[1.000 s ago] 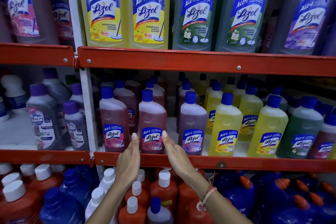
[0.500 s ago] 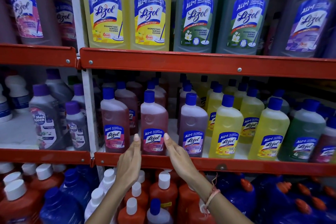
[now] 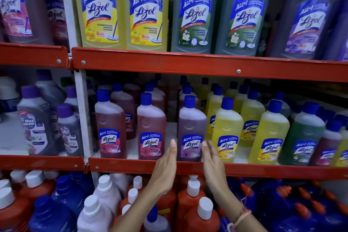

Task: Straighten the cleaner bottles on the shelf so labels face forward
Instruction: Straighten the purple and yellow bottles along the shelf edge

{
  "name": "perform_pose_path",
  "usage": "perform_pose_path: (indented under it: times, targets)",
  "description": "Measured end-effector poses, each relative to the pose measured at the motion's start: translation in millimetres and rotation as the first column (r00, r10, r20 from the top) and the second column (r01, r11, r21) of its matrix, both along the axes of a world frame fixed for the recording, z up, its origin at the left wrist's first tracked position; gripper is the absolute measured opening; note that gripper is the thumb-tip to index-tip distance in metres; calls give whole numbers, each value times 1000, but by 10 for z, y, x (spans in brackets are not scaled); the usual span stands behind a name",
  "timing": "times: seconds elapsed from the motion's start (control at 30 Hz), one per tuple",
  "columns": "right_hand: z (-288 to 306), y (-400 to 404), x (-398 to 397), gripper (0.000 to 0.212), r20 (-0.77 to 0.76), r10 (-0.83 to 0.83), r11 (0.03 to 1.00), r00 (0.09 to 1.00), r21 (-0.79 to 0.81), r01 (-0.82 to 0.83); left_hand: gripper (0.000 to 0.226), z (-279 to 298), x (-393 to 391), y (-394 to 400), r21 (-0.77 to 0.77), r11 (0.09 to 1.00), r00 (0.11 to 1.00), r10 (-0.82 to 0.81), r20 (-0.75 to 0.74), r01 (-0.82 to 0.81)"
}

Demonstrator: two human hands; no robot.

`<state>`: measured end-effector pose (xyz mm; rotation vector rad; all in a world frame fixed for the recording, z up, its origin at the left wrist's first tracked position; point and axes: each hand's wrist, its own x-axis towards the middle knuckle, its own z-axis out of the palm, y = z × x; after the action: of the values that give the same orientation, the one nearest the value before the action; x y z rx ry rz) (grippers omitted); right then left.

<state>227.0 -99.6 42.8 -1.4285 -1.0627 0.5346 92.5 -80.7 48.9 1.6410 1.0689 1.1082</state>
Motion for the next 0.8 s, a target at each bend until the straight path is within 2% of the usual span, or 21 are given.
perform_pose_path:
  times: [0.03,0.13,0.23,0.33,0.43,0.67,0.8]
  targets:
    - [-10,21,5,54,-11,29,999,1000,-23,-30,74,11,42,-6,-27,999,999,-24,-25,24]
    - [-35,53,29,58,-48,55,997,997,-50,-58,85,-29,119,16,23,1000,995,9,-98,-7]
    - [-49,34,80,67,-37,46,997,998,-52,-48,78,0,170,-30,55,998,995,4,-104,2]
    - [-38,17,122,65,-51,66,997,997,-36,-68,77,46,191,-47,52,998,994,-14,-109,20]
    - [-51,17,137,84,-31,74,996,997,-47,-75,71,39,194,-39,36,999,996,-29,-88,32]
    - [-9,-26,181,67,-53,118,992,992,-38,-120,75,9,217,-29,-13,1000,1000,-9,-15,9]
    - [26,-53,175,61,-54,163,986,985,-27,-164,59,1,215,-21,-59,998,999,30,41,-27]
